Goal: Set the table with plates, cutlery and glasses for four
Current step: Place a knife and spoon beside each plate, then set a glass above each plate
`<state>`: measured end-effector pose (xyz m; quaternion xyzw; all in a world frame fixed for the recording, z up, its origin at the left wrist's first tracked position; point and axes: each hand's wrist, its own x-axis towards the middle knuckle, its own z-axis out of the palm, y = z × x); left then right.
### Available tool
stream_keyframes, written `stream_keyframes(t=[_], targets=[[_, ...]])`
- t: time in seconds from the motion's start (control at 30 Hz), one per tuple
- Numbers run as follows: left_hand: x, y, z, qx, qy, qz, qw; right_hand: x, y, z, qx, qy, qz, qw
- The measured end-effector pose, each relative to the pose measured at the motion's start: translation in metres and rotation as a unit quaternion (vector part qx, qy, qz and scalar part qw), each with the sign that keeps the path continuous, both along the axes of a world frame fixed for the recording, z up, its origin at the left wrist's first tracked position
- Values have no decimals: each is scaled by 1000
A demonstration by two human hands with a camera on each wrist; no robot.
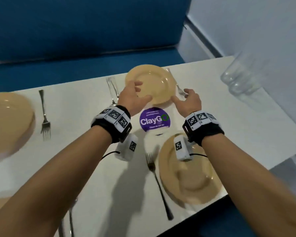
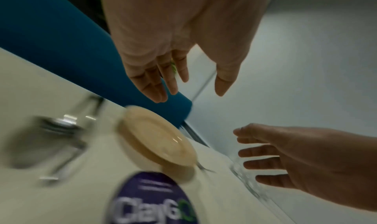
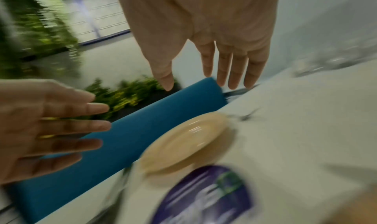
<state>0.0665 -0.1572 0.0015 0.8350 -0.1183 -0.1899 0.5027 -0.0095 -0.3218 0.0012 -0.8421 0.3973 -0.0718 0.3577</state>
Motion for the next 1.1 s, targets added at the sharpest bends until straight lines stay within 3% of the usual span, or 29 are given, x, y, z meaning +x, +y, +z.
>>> stream_keyframes(t=[0.3,0.47,0.6,0.87,1.1], targets=[[-31,-233,-11,4,5,-119,993,-68,-224,-26,25,2,-143,989],[-40,-361,-27,11,6,-120,993,-70,-355,-43,62,-11,-181,981],[-46,-433,-35,16,28,-102,994,-61,-425,-45,104,-34,-173,979],[-48,-497,-53,27,-1,-60,998,-37,-474,-58,169,-155,-56,972],[-55,-496,-59,13,-26,-24,999,-46,-463,-64,135,-205,-64,967]])
